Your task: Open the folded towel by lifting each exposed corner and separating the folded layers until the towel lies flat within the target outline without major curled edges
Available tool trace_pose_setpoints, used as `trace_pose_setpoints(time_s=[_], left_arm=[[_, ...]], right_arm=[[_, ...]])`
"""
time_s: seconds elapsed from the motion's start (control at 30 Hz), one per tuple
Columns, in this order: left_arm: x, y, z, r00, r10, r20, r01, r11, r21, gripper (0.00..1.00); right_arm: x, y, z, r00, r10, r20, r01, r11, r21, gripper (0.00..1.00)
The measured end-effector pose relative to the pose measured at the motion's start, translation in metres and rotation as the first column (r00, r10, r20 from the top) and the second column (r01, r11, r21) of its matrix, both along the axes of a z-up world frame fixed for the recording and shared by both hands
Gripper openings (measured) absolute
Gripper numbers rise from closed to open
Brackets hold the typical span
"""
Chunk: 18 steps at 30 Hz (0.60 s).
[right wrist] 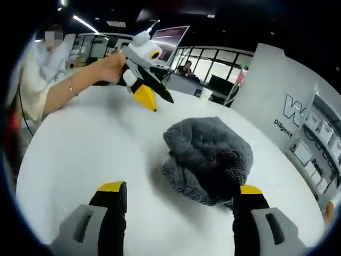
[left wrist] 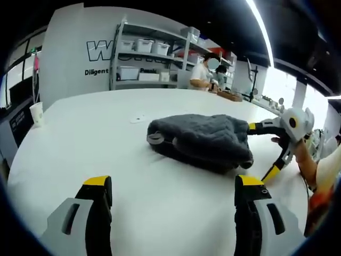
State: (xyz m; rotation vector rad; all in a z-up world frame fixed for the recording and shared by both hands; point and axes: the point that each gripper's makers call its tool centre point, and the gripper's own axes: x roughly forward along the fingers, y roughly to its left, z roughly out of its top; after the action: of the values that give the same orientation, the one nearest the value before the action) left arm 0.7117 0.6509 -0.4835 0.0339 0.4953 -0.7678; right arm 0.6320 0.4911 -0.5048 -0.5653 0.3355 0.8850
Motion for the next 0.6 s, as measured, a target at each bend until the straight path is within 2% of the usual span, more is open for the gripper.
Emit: trace_pose_setpoints(time_s=[0.3,0.6], left_arm=[[0.001,0.002,-0.001,1.000,0.006,-0.004,-0.006,1.000,0.004,0.93],[0.002,0.005,-0.001,1.000,0.011,-0.007,-0.011,1.000,0.004,0.93]], right_arm=[[-0.011,0.016,-0.002,0.997,0.080,-0.004,-0.080,0.997,-0.012,0.78],[-0.030,0.038,-0.008,0.981,0.192,-0.017,-0.192,0.981,-0.033,0.78]])
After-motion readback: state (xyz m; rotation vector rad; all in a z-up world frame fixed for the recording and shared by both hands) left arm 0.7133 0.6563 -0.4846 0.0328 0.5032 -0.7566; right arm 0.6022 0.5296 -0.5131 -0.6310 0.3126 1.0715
